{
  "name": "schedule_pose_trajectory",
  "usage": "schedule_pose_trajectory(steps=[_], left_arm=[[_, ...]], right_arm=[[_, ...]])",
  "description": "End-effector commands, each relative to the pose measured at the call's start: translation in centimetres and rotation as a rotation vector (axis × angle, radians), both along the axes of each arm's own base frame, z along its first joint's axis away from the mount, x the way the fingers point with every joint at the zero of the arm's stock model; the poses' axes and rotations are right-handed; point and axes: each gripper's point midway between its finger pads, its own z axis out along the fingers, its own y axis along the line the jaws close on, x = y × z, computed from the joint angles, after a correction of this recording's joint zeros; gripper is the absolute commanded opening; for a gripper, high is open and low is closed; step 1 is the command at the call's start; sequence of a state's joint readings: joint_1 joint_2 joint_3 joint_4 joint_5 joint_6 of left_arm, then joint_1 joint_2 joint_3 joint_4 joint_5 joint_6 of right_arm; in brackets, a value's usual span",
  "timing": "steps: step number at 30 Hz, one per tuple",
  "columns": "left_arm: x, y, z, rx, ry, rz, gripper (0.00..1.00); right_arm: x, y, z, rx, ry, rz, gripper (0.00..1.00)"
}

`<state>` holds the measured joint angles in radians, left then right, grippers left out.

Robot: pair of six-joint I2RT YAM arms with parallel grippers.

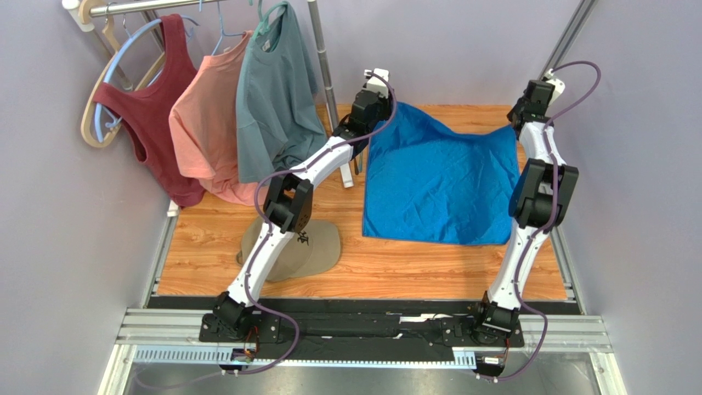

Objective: Fold the napkin into a case and place the utensils inside
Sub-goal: Flatten out the crumpled napkin at the center of the board, then smooth out the napkin at the center of the board.

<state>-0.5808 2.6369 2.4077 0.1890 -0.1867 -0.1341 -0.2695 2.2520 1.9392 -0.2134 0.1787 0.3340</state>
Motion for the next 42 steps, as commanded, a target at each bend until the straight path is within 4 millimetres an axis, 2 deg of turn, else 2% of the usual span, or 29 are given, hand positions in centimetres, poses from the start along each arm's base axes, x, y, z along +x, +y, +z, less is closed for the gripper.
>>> schedule_pose_trajectory(steps=[1,2,3,4,5,6,7,8,9,10,11,12,13,15,17,21,24,26,29,32,33,34,35,36,38,39,40,41,42], left_arm=[[1.8,3.5,2.1,-0.080,0.049,0.090,0.69],[1.4,3.4,2.9,-0.067,0.050,0.081,0.76],[0.7,3.6,4.5,-0.062,0.054,0.066,0.80],[0.1,3.3,5.6,-0.068,0.048,0.033,0.94],[-0.5,3.4,5.7,-0.056,0.075,0.022,0.96],[-1.4,3.5,5.2,-0.043,0.128,0.012,0.96],[-2.7,3.2,7.5,-0.064,0.130,-0.034,0.95],[-3.5,2.9,8.1,-0.078,0.147,-0.058,0.95],[-5.1,2.6,8.8,-0.068,0.170,-0.087,0.94],[-6.1,2.2,8.7,-0.060,0.189,-0.120,0.86],[-7.2,1.7,8.7,-0.061,0.207,-0.144,0.83],[-8.6,1.2,8.2,-0.059,0.238,-0.188,0.81],[-10.2,-0.1,7.7,-0.064,0.266,-0.250,0.76],[-12.7,-1.2,5.7,-0.092,0.357,-0.302,0.68],[-15.7,-3.7,4.2,-0.160,0.454,-0.403,0.61],[-20.7,-5.5,-3.2,-0.174,0.717,-0.433,0.46],[-23.4,-5.6,-6.7,-0.171,0.867,-0.434,0.39],[-24.0,-4.7,-8.2,-0.130,0.895,-0.386,0.38],[-25.8,-2.9,-10.9,-0.095,0.986,-0.314,0.26],[-27.5,-1.4,-12.6,-0.072,1.055,-0.266,0.26],[-28.1,-1.1,-12.6,-0.071,1.068,-0.262,0.25],[-28.9,-1.0,-12.9,-0.066,1.088,-0.260,0.25],[-30.1,-0.2,-14.2,-0.058,1.132,-0.239,0.25],[-30.9,-0.1,-13.8,-0.060,1.134,-0.248,0.25],[-33.9,0.4,-15.4,-0.020,1.190,-0.259,0.25],[-35.0,0.5,-14.9,-0.015,1.192,-0.279,0.25],[-36.1,0.7,-15.0,-0.002,1.201,-0.285,0.25],[-38.8,1.4,-16.5,0.043,1.234,-0.299,0.25],[-39.8,1.5,-15.1,0.044,1.197,-0.329,0.25]], right_arm=[[2.4,0.6,1.7,0.056,0.001,0.048,0.38],[2.6,0.6,3.4,0.054,-0.017,0.047,0.53],[2.2,0.7,3.7,0.062,0.000,0.047,0.59],[0.8,1.0,3.3,0.078,0.071,0.042,0.64],[-0.1,1.1,3.3,0.081,0.099,0.039,0.66],[-1.3,1.2,5.1,0.070,0.102,0.034,0.67],[-3.0,1.5,4.6,0.078,0.160,0.022,0.67],[-4.3,1.6,4.5,0.084,0.185,0.012,0.67],[-6.4,2.2,2.0,0.110,0.265,0.004,0.68],[-8.2,2.7,3.6,0.116,0.263,-0.002,0.67],[-9.3,3.2,3.7,0.131,0.270,-0.001,0.67],[-11.3,4.3,0.8,0.173,0.338,0.011,0.67],[-11.7,4.6,1.9,0.179,0.308,0.017,0.66],[-12.4,6.1,0.6,0.232,0.323,0.060,0.64],[-13.8,7.3,-1.2,0.275,0.382,0.072,0.61],[-15.8,9.1,-3.7,0.315,0.444,0.076,0.61],[-17.1,10.0,-5.7,0.314,0.489,0.061,0.59],[-17.7,11.3,-7.0,0.298,0.518,0.098,0.57],[-19.0,11.9,-8.6,0.277,0.565,0.088,0.52],[-20.7,11.7,-9.7,0.247,0.605,0.044,0.50],[-22.1,11.3,-10.8,0.231,0.644,0.009,0.50],[-22.7,11.1,-10.8,0.222,0.644,-0.005,0.50],[-23.6,11.1,-11.2,0.221,0.661,-0.020,0.50],[-25.1,11.1,-12.2,0.227,0.694,-0.048,0.50],[-27.0,11.3,-12.3,0.234,0.720,-0.069,0.47],[-29.3,11.4,-13.0,0.231,0.772,-0.089,0.47],[-30.3,11.5,-13.1,0.229,0.785,-0.090,0.47],[-31.0,11.5,-12.0,0.222,0.759,-0.088,0.47],[-32.5,11.7,-11.8,0.219,0.781,-0.096,0.46]])
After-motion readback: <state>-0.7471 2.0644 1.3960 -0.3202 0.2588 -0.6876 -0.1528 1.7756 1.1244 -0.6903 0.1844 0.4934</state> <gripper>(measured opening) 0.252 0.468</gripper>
